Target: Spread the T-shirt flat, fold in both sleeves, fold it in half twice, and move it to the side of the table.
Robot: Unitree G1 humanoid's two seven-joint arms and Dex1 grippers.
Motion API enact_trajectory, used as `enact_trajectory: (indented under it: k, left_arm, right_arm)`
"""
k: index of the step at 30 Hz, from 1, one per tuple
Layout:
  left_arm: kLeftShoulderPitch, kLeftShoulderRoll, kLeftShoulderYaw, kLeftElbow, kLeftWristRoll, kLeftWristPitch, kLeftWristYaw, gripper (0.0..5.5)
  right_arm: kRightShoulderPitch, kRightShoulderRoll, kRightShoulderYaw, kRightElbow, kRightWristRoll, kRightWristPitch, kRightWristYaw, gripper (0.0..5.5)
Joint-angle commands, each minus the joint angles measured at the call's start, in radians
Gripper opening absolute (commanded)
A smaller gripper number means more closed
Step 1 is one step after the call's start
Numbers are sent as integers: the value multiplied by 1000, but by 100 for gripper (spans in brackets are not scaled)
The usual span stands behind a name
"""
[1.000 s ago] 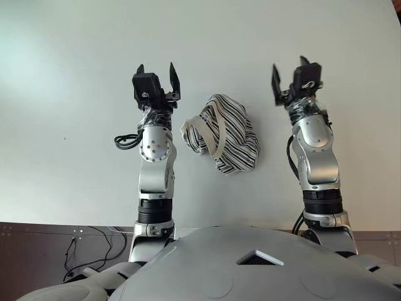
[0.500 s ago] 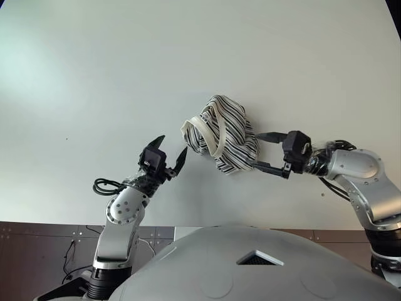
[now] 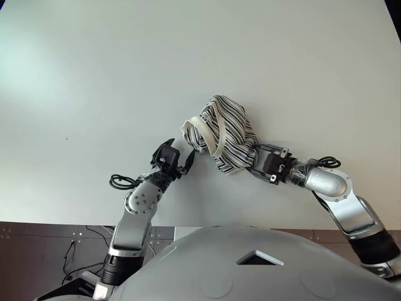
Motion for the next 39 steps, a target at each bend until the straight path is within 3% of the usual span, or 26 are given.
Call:
enact_trajectory:
  k: [1,9,15,18,22,27,30,34,39]
  left_arm:
    - [-104,-49,2,78,-74,23,-32,351]
    - [-243,-152,127,167,-329,72,-75,351]
    - [-362,-166,91,362,-297,33,-95,256]
    - [-360,-132,11,406,-214,-32,-126,214]
    - [-306,-53,-22,294,-180,-80,-189,155]
    - [-420,24,-6,153,-157,-24,-211,76]
    - [-451,76,-72,29,-198,42,-317,22]
    - [-348,224,-159,-35,-216,29,-506,15]
    - [-290,334,-165,-2,-207,-50,-614,15]
  right_arm:
    - [-38,116,-22,74,22,73,-74,321]
    - [-142,227,-92,221,55,107,-155,321]
    - [-183,294,-129,288,75,90,-197,321]
    - [-215,325,-175,318,101,103,-228,321]
    - [-252,344,-231,379,121,111,-256,321]
    - [-321,394,-270,498,110,129,-351,321]
    - [-416,446,-349,612,141,128,-460,321]
    - [-517,467,-460,725,196,102,-543,321]
    - [-635,438,-511,864,201,44,-586,321]
